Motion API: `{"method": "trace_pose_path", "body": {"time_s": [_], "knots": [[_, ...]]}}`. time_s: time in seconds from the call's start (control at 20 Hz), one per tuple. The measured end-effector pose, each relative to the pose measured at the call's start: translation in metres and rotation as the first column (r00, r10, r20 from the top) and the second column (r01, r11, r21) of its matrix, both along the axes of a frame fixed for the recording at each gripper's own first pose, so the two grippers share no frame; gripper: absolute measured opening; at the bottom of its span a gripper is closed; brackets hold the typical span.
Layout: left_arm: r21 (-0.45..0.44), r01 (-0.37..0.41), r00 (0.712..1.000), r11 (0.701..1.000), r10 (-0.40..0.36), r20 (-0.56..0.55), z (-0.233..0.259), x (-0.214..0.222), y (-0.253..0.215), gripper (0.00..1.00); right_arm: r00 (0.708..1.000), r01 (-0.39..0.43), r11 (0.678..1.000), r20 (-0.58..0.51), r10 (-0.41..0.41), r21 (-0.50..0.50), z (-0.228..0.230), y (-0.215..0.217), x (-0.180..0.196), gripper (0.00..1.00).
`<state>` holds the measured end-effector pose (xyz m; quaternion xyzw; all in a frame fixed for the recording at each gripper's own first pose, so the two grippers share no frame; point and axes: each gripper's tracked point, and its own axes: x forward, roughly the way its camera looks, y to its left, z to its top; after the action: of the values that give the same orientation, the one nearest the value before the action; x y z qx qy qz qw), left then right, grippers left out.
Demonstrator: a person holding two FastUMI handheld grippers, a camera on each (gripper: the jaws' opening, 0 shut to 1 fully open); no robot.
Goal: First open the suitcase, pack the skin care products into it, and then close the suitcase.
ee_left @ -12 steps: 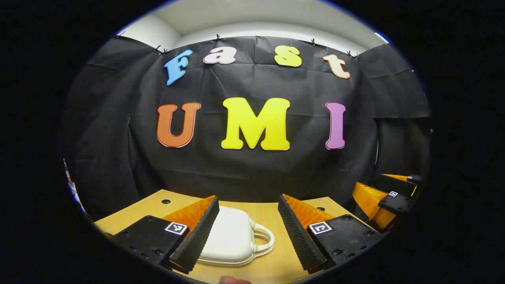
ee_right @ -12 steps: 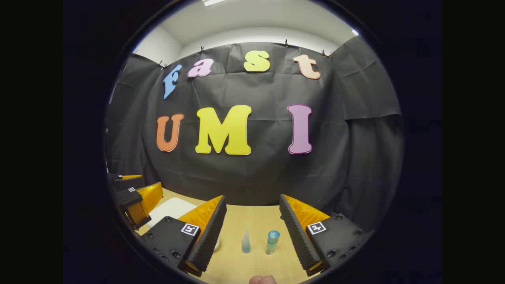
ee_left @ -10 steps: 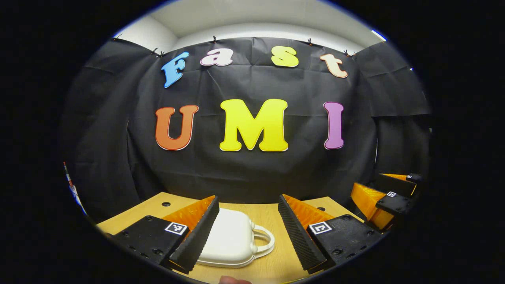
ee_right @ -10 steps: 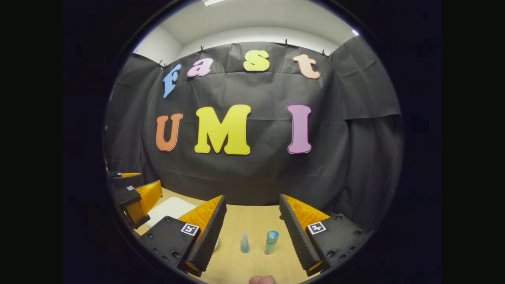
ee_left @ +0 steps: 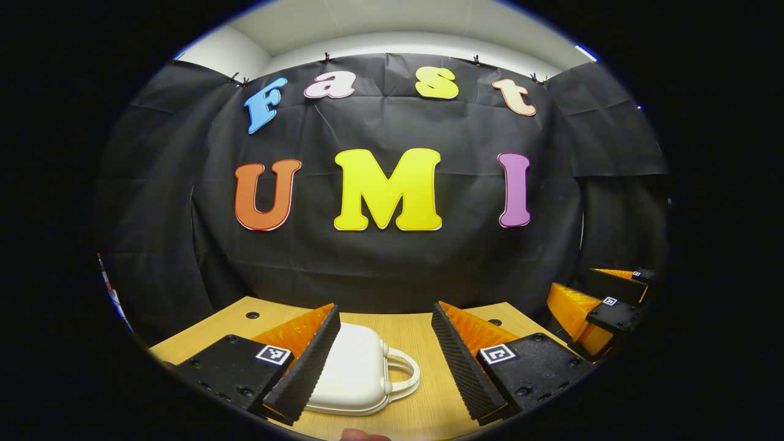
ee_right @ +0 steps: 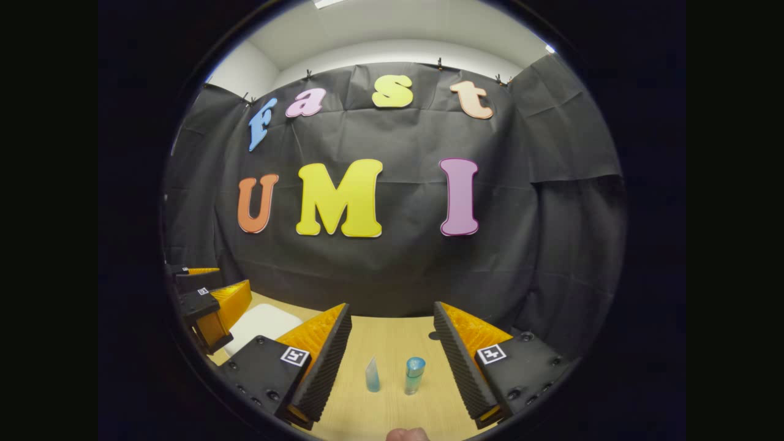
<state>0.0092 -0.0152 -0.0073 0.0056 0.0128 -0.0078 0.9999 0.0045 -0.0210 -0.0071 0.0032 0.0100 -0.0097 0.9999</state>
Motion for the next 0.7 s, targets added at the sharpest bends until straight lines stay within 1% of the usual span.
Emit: {"method": "trace_pose_path", "body": {"time_s": [0.15, 0.2, 0.3, 0.35, 0.45, 0.5, 0.6, 0.65, 0.7], "knots": [[0.001, 0.006, 1.0, 1.0, -0.006, -0.014, -0.006, 0.003, -0.004, 0.96, 1.0, 0.007, 1.0, -0.006, -0.007, -0.003, -0.003, -0.008, 0.002, 0.8], [0.001, 0.012, 1.0, 1.0, -0.012, -0.019, -0.008, 0.002, -0.006, 0.96, 1.0, 0.007, 1.0, -0.009, -0.007, -0.004, -0.004, -0.009, 0.002, 0.81], [0.018, 0.026, 0.999, 0.999, -0.025, -0.033, -0.015, 0.005, -0.012, 0.96, 1.0, 0.006, 1.0, -0.022, -0.006, -0.01, -0.009, -0.013, 0.004, 0.81], [0.034, 0.044, 0.998, 0.998, -0.043, -0.038, -0.019, 0.008, -0.016, 0.96, 1.0, 0.01, 1.0, -0.026, -0.011, -0.014, -0.011, -0.018, 0.006, 0.81], [0.1, 0.11, 0.993, 0.989, -0.104, -0.063, -0.035, 0.016, -0.028, 0.96, 0.999, 0.029, 0.999, -0.029, -0.03, -0.025, -0.013, -0.033, 0.009, 0.8], [0.151, 0.126, 0.99, 0.981, -0.114, -0.084, -0.046, 0.021, -0.027, 0.96, 0.999, 0.041, 0.998, -0.033, -0.042, -0.036, -0.014, -0.042, 0.01, 0.8], [0.246, 0.162, 0.982, 0.955, -0.133, -0.131, -0.069, 0.027, -0.026, 0.99, 0.997, 0.058, 0.996, -0.047, -0.061, -0.064, -0.02, -0.062, 0.014, 0.79], [0.284, 0.202, 0.972, 0.937, -0.156, -0.175, -0.086, 0.032, -0.031, 0.99, 0.996, 0.072, 0.995, -0.052, -0.076, -0.075, -0.022, -0.074, 0.015, 0.8], [0.34, 0.237, 0.96, 0.91, -0.165, -0.226, -0.105, 0.034, -0.035, 0.99, 0.994, 0.088, 0.993, -0.056, -0.093, -0.08, -0.024, -0.086, 0.016, 0.8]]}}
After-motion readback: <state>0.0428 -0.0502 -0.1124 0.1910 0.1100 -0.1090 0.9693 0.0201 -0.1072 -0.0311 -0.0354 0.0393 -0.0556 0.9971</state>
